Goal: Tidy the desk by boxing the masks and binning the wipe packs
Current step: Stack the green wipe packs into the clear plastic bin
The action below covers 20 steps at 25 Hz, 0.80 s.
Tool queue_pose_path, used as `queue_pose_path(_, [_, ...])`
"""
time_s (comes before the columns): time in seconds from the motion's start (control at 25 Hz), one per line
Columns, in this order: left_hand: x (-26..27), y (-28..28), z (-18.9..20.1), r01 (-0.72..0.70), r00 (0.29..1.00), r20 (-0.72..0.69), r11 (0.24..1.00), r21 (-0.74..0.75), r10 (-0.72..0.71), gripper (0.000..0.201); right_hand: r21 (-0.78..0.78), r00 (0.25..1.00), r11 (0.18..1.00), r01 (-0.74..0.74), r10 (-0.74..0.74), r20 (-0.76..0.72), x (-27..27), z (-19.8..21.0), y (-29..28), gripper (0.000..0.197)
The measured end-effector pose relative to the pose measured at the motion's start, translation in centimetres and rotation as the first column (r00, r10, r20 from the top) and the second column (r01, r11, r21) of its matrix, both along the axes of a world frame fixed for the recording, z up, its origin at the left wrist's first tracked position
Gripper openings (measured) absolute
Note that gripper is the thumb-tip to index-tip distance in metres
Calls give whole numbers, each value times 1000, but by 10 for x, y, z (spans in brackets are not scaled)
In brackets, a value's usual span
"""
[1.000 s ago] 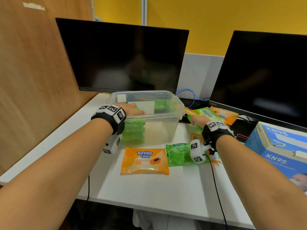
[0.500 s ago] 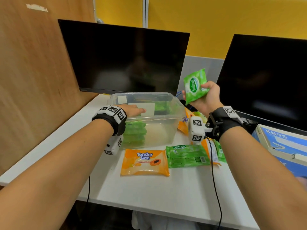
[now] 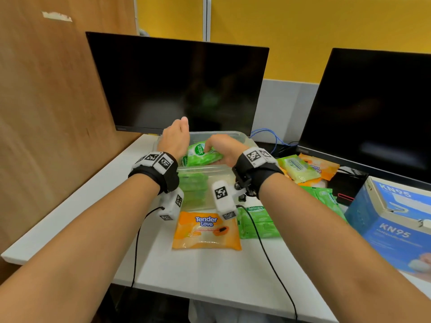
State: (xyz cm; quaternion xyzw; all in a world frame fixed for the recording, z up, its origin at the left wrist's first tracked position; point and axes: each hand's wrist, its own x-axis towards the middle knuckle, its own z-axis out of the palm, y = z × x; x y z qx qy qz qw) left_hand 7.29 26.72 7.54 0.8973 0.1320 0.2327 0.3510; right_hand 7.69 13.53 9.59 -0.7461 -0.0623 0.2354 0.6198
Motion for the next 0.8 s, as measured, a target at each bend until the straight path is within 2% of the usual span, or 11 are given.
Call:
queue_pose_path(0.12, [10, 6, -8, 39, 997, -67, 986, 160, -28, 44, -284, 991, 955, -89, 114, 75, -6, 2, 19, 10])
queue_pose_path(0.2, [16, 8, -13, 88, 989, -136, 960, 267, -53, 38, -395, 978, 912, -107, 169, 124, -9, 1, 25, 8])
queue_pose_path(0.32, [18, 9, -15, 125, 976, -198, 972, 198, -85, 46, -515, 955, 847, -132, 248, 162, -6, -4, 24, 18])
queue_pose_path(0.44, [19, 7, -20, 169, 942, -319, 970, 173, -107, 41, -593, 942, 805, -24, 217, 256, -4, -10, 26, 46])
queue_pose_path(0.52, [17, 5, -20, 173, 933, -348, 963, 206, -93, 34, -613, 933, 790, 8, 215, 289, 0, -13, 29, 46])
queue_pose_path(0.6, [17, 7, -19, 160, 945, -318, 959, 233, -81, 32, -656, 926, 755, -8, 254, 280, 5, -14, 29, 48])
queue_pose_path(0.8, [18, 10, -18, 261, 945, -279, 908, 327, -171, 29, -658, 907, 753, -25, 294, 302, 12, -21, 31, 46])
